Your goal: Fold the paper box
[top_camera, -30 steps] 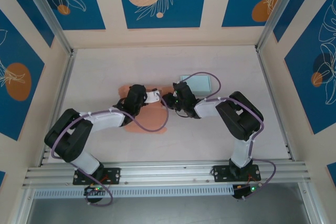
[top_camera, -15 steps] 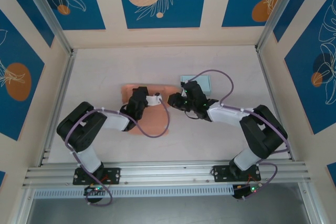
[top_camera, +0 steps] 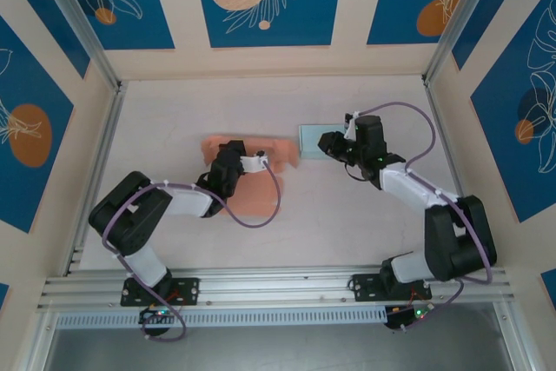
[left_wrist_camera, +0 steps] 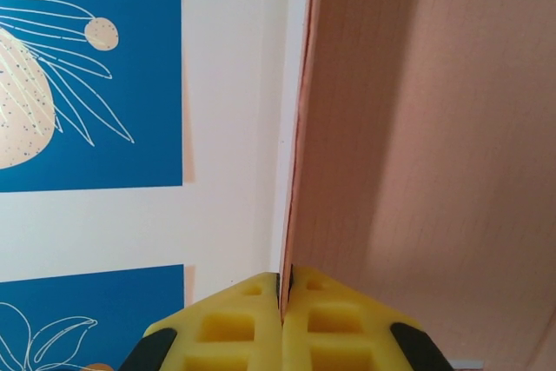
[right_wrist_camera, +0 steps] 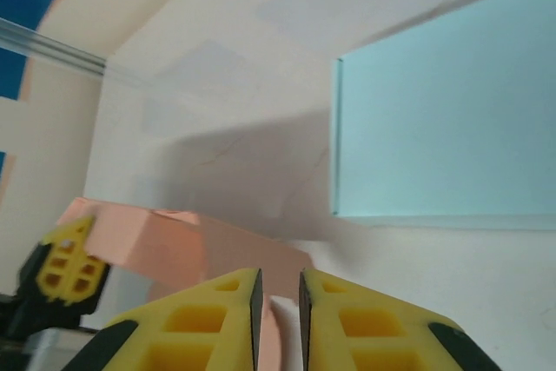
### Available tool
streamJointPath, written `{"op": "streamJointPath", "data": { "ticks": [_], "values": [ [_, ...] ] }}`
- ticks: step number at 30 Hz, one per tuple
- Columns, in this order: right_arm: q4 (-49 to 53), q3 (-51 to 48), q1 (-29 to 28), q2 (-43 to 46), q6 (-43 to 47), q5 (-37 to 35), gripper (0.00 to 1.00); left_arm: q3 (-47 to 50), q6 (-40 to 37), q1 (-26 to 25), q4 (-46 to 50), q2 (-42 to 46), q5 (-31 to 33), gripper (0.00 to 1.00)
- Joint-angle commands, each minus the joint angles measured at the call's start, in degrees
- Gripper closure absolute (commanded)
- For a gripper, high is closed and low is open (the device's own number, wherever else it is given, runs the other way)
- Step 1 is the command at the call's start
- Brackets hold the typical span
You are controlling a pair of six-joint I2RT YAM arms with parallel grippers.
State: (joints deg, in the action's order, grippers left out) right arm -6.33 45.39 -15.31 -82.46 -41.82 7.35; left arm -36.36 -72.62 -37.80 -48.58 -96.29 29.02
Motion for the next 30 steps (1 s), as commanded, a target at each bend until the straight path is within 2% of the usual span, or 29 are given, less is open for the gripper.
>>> {"op": "streamJointPath", "data": {
  "ticks": [1, 9, 15, 26, 30],
  "values": [
    [-2.0, 2.9, -0.3, -6.5, 2.9, 7.5, 0.79, -1.0, -0.2, -0.7, -1.0, 0.9, -0.6, 1.0],
    [-1.8, 11.9, -4.7, -18.3, 4.9, 10.1, 0.78, -0.8, 0.6, -0.7, -0.9, 0.7, -1.1, 1.0],
    [-0.7, 14.7, -8.5, -21.0, 5.6, 10.3, 0.78, -1.6, 0.6, -0.7, -1.0, -0.7, -0.9, 1.0],
    [-6.2, 8.8, -10.6, -19.8, 7.4, 10.3, 0.75, -1.1, 0.6, -0.6, -1.6, -2.3, -1.7, 1.0],
    [-11.6, 6.6, -11.4, -21.2, 7.9, 10.6, 0.69, -0.7, 0.1, -0.6, -1.8, -3.2, -2.6, 1.0]
  ]
}}
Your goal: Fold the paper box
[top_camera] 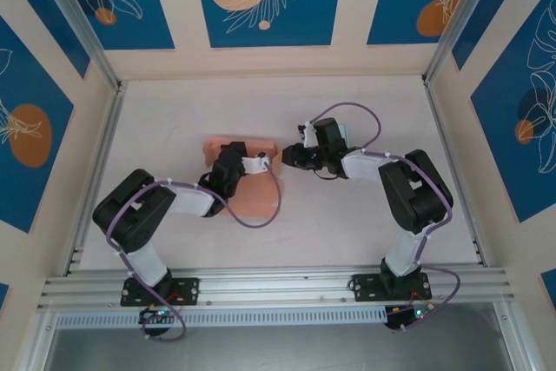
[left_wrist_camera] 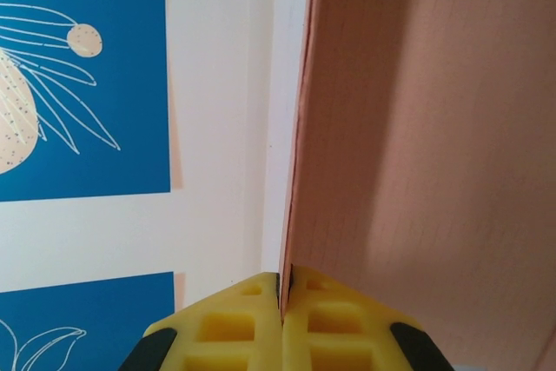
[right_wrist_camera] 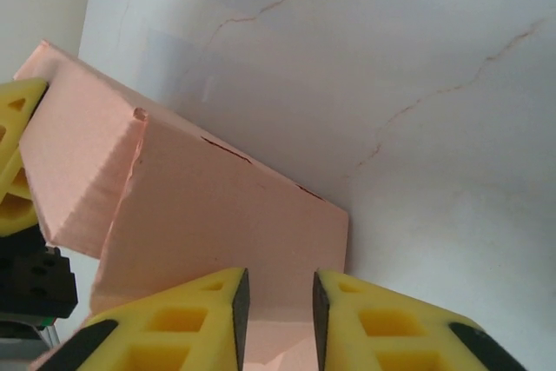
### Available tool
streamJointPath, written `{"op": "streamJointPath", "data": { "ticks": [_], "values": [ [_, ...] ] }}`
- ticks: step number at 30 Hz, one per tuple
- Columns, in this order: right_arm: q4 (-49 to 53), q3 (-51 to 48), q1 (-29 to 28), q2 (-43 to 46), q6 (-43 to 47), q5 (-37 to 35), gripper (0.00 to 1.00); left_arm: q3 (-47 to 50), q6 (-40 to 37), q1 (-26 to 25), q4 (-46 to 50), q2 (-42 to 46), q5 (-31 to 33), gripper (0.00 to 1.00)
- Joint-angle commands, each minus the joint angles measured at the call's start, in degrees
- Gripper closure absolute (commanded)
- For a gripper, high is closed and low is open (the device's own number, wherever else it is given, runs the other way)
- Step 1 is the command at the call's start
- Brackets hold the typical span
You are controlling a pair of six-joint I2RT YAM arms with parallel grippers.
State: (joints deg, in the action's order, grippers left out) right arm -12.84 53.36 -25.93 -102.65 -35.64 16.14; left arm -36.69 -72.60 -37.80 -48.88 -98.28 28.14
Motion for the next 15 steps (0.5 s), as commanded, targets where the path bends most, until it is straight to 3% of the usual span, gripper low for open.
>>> {"op": "streamJointPath", "data": {
  "ticks": [1, 15],
  "values": [
    [-6.5, -1.9, -1.1, -1.2, 1.9, 1.9, 0.67, -0.3, -0.3, -0.5, -1.4, -1.4, -1.9, 1.0],
    [-11.0, -4.0, -4.4, -1.7, 3.5, 1.1, 0.56, -0.5, 1.5, 1.0, 2.9, 0.3, -4.3, 1.0]
  ]
}}
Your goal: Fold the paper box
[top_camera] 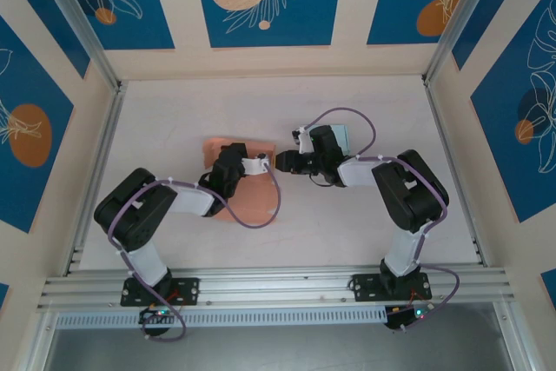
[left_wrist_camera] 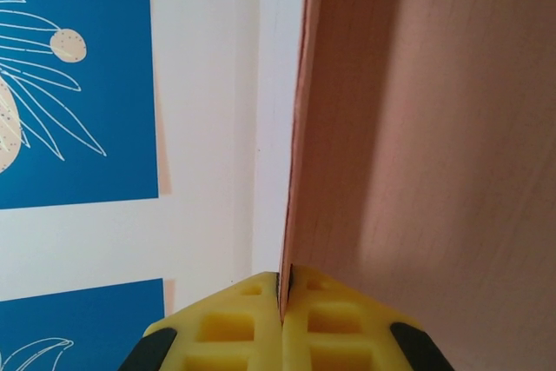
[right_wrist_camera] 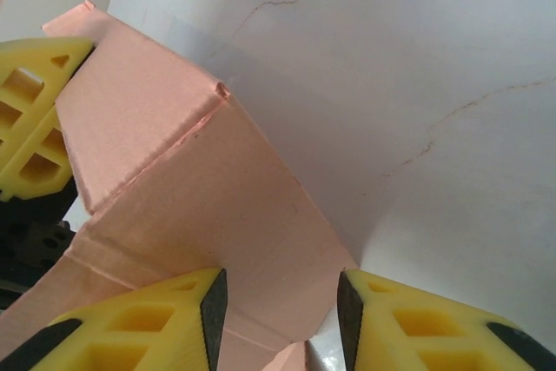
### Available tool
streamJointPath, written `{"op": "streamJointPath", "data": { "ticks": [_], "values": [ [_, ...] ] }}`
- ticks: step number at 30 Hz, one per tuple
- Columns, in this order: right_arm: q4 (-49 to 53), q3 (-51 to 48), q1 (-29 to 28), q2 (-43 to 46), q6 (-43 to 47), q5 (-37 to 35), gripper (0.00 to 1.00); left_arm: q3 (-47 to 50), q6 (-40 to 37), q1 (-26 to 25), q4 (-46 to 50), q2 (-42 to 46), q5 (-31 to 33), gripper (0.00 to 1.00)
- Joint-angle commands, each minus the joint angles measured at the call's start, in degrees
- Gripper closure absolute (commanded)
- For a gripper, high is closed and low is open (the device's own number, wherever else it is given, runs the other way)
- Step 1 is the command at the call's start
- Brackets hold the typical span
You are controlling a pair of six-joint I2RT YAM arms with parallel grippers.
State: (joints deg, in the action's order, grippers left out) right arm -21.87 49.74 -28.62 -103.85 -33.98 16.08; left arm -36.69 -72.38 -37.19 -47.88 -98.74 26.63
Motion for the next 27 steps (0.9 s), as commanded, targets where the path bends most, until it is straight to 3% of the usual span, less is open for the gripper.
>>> {"op": "streamJointPath", "data": {
  "ticks": [1, 17, 27],
  "values": [
    [-2.3, -1.0, -1.9, -0.1, 1.8, 0.7, 0.54, -0.6, 1.3, 0.6, 2.0, 0.7, -2.8, 1.0],
    [-5.1, -6.9, -2.8, 5.8, 0.1, -2.2, 0.47, -0.8, 2.9, 1.9, 5.3, 3.7, -5.6, 1.0],
    [-9.4, -8.1, -2.8, 6.5, -0.9, 0.8, 0.39, -1.4, 3.3, 2.2, 6.5, 3.9, -6.2, 1.0]
  ]
}}
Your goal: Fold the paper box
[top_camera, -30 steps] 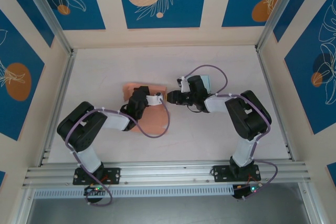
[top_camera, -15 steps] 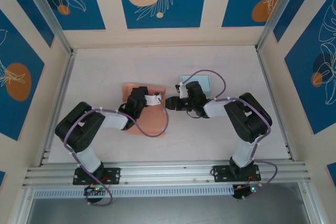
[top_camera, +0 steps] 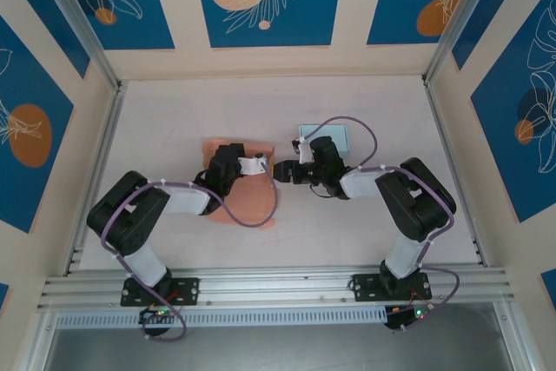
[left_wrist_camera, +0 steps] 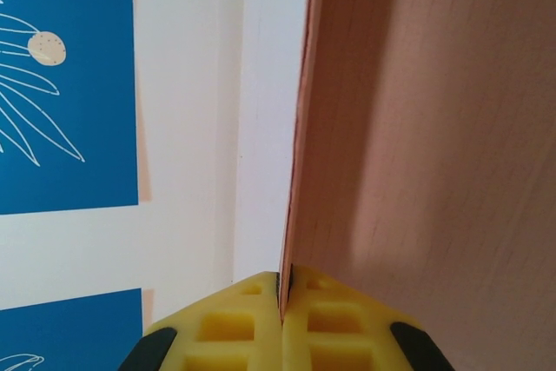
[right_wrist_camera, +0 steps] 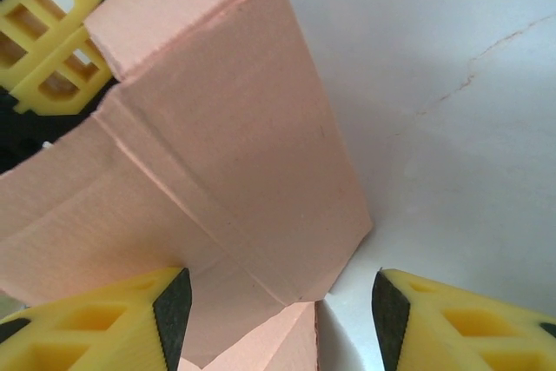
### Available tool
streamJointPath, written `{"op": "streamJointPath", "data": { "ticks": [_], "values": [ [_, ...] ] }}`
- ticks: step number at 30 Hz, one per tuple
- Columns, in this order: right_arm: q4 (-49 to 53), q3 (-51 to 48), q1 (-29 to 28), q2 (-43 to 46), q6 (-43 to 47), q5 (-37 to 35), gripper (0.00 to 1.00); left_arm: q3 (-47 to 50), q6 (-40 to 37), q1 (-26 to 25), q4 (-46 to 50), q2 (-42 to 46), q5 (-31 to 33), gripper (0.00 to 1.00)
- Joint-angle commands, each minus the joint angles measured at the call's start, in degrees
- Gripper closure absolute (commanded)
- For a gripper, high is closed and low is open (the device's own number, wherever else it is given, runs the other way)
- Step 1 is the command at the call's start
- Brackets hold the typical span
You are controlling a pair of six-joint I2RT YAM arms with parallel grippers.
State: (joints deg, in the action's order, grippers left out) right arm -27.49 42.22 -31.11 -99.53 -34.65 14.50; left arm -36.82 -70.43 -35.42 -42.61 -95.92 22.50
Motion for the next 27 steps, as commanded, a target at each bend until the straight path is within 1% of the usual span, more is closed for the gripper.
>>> {"op": "streamJointPath", "data": {
  "ticks": [1, 5, 12, 20, 27],
  "values": [
    [-4.1, -0.7, -0.2, 2.3, -0.2, 2.5, 0.38, -1.5, 1.6, 0.6, 1.5, 1.1, -2.1, 1.0],
    [-4.3, -1.1, -0.3, 2.4, 0.0, 2.6, 0.36, -2.3, 2.6, 1.0, 3.1, 1.3, -2.6, 1.0],
    [-5.6, -0.1, -0.3, 0.0, -0.4, 3.2, 0.35, -4.3, 5.3, 2.1, 10.2, 3.3, -6.2, 1.0],
    [-6.0, 0.6, -0.8, -1.2, -0.7, 3.5, 0.32, -4.9, 5.6, 3.1, 11.9, 3.8, -7.6, 1.0],
    [-7.3, 0.1, -1.0, -0.7, -0.9, 4.6, 0.28, -6.8, 6.6, 3.8, 15.2, 3.5, -8.9, 1.0]
  ]
}}
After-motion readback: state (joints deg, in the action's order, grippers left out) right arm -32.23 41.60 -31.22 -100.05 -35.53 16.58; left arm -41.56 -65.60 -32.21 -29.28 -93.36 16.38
